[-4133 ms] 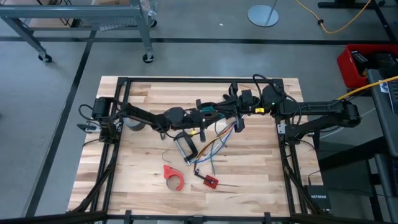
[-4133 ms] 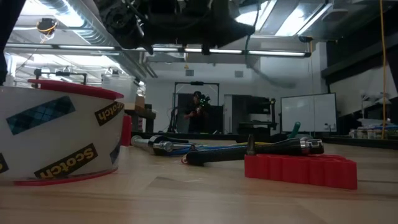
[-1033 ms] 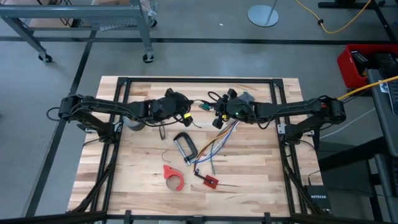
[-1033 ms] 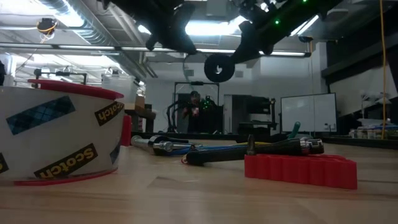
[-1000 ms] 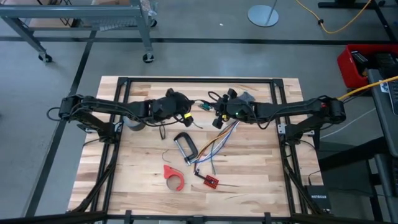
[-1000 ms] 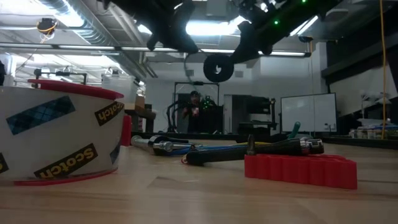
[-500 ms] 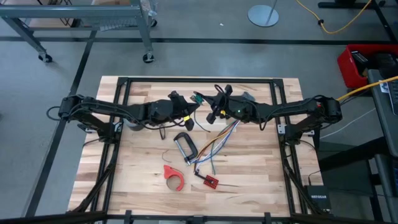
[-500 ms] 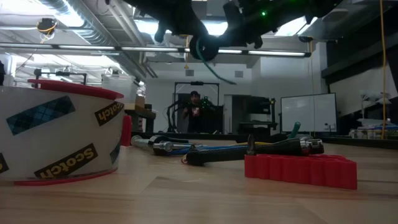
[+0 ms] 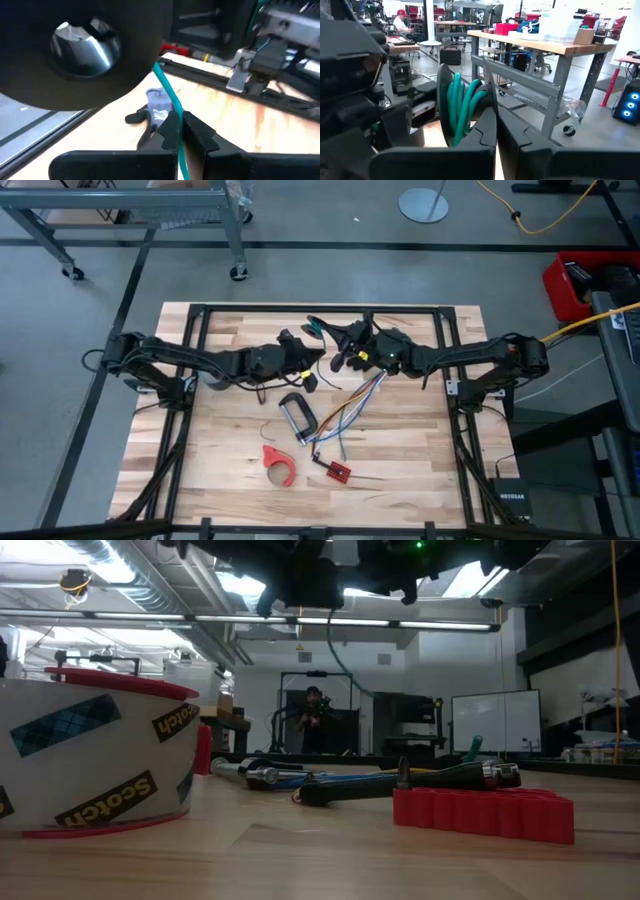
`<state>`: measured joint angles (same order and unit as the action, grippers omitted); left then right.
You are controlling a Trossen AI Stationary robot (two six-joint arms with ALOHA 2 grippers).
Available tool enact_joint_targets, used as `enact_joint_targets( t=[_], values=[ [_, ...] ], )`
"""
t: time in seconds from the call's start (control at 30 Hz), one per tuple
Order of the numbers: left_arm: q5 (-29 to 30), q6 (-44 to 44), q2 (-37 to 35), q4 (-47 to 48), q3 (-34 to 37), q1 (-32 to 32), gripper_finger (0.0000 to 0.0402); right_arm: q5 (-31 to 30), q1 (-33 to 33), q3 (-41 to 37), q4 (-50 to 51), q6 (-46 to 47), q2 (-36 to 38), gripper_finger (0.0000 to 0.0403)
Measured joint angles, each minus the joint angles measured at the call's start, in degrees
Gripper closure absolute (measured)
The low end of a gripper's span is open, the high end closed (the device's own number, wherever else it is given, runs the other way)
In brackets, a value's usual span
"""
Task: Coil cords
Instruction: Coil the green wire around the spool
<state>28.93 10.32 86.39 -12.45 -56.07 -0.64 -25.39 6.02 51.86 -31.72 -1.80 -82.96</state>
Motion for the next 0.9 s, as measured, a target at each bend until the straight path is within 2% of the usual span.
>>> enact_joint_targets(
  t=[0.23,0.5,0.67,0.9],
  values=[
    [6.2,-4.3,0.0,3.1,0.0,-0.2,0.0401,2.0,0.1,0.0,1.6,0.0,0.2,0.0400],
    [13.1,-3.8,0.0,12.2,0.1,-0.2,0.0401,3.9,0.0,0.0,5.1,0.0,0.2,0.0400],
    [18.2,-8.1,0.0,13.0,0.1,-0.3,0.0401,8.2,0.1,0.0,5.0,0.9,0.2,0.0400],
    [19.4,-11.0,0.0,13.1,0.1,-0.2,0.0389,11.5,0.1,0.0,5.2,1.7,0.3,0.0400]
  ],
)
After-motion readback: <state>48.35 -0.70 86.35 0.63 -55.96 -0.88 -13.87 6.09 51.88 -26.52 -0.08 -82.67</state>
